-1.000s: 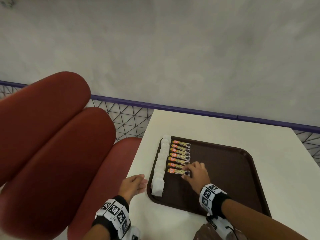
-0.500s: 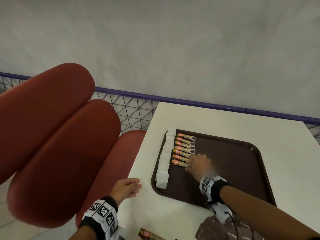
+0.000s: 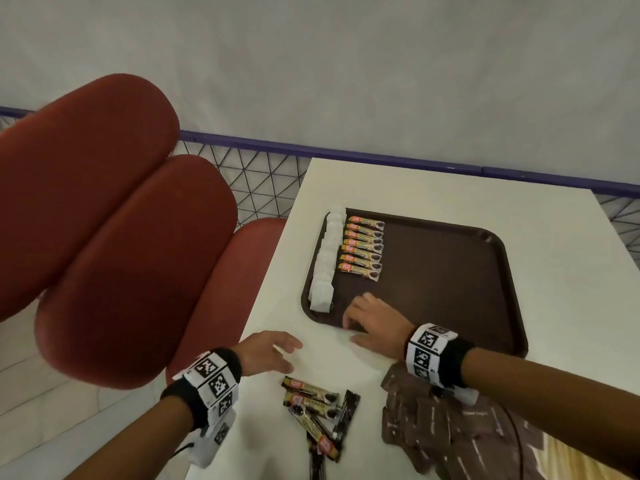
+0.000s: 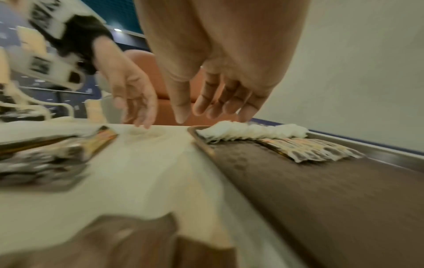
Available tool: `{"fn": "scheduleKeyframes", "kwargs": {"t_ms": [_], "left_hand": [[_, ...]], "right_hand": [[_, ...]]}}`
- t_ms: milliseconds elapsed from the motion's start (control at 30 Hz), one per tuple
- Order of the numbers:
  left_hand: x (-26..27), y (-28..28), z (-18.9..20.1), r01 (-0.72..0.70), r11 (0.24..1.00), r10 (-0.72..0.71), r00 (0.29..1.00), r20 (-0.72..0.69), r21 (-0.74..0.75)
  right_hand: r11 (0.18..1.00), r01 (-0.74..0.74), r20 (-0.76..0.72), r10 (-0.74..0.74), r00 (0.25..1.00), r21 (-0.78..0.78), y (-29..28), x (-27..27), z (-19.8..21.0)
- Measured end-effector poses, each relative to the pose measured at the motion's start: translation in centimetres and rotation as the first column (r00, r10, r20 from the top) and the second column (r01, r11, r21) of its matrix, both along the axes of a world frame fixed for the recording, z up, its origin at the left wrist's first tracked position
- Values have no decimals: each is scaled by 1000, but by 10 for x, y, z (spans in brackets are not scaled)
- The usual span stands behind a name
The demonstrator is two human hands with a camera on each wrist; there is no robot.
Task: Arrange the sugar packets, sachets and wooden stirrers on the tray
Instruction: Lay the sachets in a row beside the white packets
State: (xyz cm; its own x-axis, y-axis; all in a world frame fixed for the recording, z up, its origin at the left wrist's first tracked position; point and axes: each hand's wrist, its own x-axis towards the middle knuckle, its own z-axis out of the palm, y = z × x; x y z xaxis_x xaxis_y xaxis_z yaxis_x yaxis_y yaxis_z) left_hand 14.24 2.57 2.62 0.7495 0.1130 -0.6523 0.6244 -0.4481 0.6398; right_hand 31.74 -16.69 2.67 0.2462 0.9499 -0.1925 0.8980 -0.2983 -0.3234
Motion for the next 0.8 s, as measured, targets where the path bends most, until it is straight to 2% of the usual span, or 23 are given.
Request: {"fn": "scheduleKeyframes", "kwargs": {"t_ms": [67, 133, 200, 367, 500, 600, 700, 800], "left_hand": [[-9, -13, 0, 144, 985, -143, 990, -11, 98], [-18, -26, 0, 276, 935, -279, 960, -18, 222], [-27, -39, -3, 367, 875, -379, 925, -25, 314], [-42, -65, -19, 492, 729, -524, 849, -75, 475], [-42, -77, -33, 484, 616, -586, 809, -50, 622], [-44, -77, -41, 440, 604, -593, 805, 6, 665], [-42, -69, -40, 348, 690, -532, 839, 118, 635], [-38, -63, -39, 284, 729, -491, 851, 187, 623]], "right_hand": [[983, -181, 5, 181, 983, -40, -12, -21, -2], [943, -331, 25, 332, 943, -33, -23, -41, -2], [909, -417, 75, 417, 906, -13, -33, -55, -8], [882, -472, 120, 470, 874, -14, -45, -74, -31], [905, -422, 194, 425, 884, -56, -47, -80, -38], [912, -400, 222, 410, 885, -87, -47, -80, -35], [932, -350, 239, 363, 901, -97, -48, -74, -28], [949, -285, 227, 309, 924, -132, -50, -68, -22]]}}
